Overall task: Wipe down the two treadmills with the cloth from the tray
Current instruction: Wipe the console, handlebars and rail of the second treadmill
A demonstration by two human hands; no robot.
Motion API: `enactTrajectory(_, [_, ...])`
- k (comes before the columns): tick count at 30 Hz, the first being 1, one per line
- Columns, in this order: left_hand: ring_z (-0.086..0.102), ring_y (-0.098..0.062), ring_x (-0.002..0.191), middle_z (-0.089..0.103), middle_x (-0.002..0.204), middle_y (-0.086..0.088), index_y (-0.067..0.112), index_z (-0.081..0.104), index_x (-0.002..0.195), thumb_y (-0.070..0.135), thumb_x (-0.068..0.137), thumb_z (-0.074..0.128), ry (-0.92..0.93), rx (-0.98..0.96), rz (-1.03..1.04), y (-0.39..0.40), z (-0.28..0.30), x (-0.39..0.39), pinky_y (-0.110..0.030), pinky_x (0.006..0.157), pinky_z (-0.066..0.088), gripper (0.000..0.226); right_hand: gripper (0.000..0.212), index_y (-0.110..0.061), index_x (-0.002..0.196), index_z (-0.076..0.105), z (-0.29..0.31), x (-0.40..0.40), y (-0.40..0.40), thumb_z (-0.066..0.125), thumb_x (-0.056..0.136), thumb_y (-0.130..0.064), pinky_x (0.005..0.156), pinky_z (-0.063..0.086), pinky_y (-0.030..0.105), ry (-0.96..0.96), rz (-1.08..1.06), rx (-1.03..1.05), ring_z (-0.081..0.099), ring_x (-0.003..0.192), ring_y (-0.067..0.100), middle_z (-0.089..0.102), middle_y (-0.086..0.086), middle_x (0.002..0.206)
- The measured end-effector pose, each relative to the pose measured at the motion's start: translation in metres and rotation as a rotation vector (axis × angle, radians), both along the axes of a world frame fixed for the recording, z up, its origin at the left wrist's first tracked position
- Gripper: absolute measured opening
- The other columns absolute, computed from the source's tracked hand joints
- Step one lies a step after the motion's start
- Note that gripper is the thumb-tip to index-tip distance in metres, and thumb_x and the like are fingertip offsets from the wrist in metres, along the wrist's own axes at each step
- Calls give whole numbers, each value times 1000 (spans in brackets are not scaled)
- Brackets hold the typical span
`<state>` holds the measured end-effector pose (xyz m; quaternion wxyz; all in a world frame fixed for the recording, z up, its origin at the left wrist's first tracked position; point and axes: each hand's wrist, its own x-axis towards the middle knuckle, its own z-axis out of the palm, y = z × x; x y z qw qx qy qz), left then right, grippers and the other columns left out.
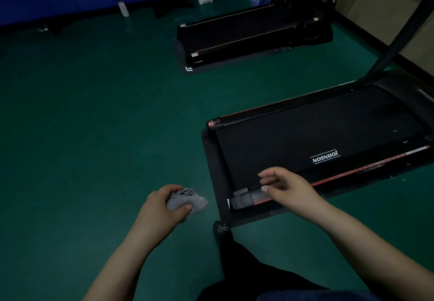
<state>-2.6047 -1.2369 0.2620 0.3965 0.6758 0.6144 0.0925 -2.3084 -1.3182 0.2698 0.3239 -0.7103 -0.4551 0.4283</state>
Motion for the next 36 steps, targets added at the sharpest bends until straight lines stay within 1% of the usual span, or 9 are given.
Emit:
enactTrajectory(2, [62,-19,83,57,111,1,36,57,114,32,75,73,-14,-39,39,28,-8,-5,-29,67,51,43,23,-26,103,64,-6,-3,28,69,85,-13,65,54,23,8,24,-27,65,85,12,65,-6,99])
enactTrajectory(7, [60,-17,75,57,112,-1,32,58,116,31,74,73,23,-37,45,122,-19,-5,-25,59,46,44,24,-35,97,61,-16,1,127,70,84,-17,76,50,20,-21,51,-18,65,87,10,67,-8,100])
enactTrajectory(11, [57,-15,96,56,115,-2,30,58,119,31,73,74,97,13,-11,205,-5,-5,-23,79,42,49,22,-31,102,62,-4,6,209,69,86,-18,77,50,19,-22,41,10,64,89,11,65,-9,99])
enactTrajectory(15, [54,-15,100,55,115,-2,28,58,121,29,74,75,108,85,-17,280,11,-10,-24,85,40,50,22,-30,101,63,7,6,282,69,85,-15,82,51,24,-16,45,48,65,90,13,66,-7,98])
enactTrajectory(20, [55,-16,101,55,116,-4,27,58,122,28,75,75,107,60,14,350,6,-27,-25,86,41,50,27,-37,95,61,1,-5,354,70,84,-14,84,52,25,-4,16,46,66,89,11,66,-8,98])
enactTrajectory(26, [55,-15,99,56,118,-4,26,58,122,27,75,75,101,24,-49,462,-14,-46,-23,83,40,49,28,-35,93,61,-16,-28,450,70,84,-10,86,52,27,20,-79,37,65,91,12,66,-8,95])
enactTrajectory(30, [50,-12,96,52,118,-3,27,56,124,28,77,74,109,42,-154,555,-12,-48,-21,84,37,51,28,-34,94,61,-19,-39,522,72,82,-11,91,51,31,26,-170,42,66,94,12,68,-5,95])
enactTrajectory(33, [46,-10,95,46,112,1,27,55,126,27,78,73,120,63,-233,622,-2,-43,-19,85,34,52,28,-36,94,62,-19,-41,564,72,82,-12,94,51,34,32,-241,55,66,97,13,69,-3,98])
enactTrajectory(36, [46,-10,96,44,111,2,29,54,127,28,78,73,130,83,-306,683,5,-29,-20,87,35,53,27,-35,97,63,-15,-35,597,71,83,-13,92,51,29,31,-318,65,65,99,11,69,-3,100])
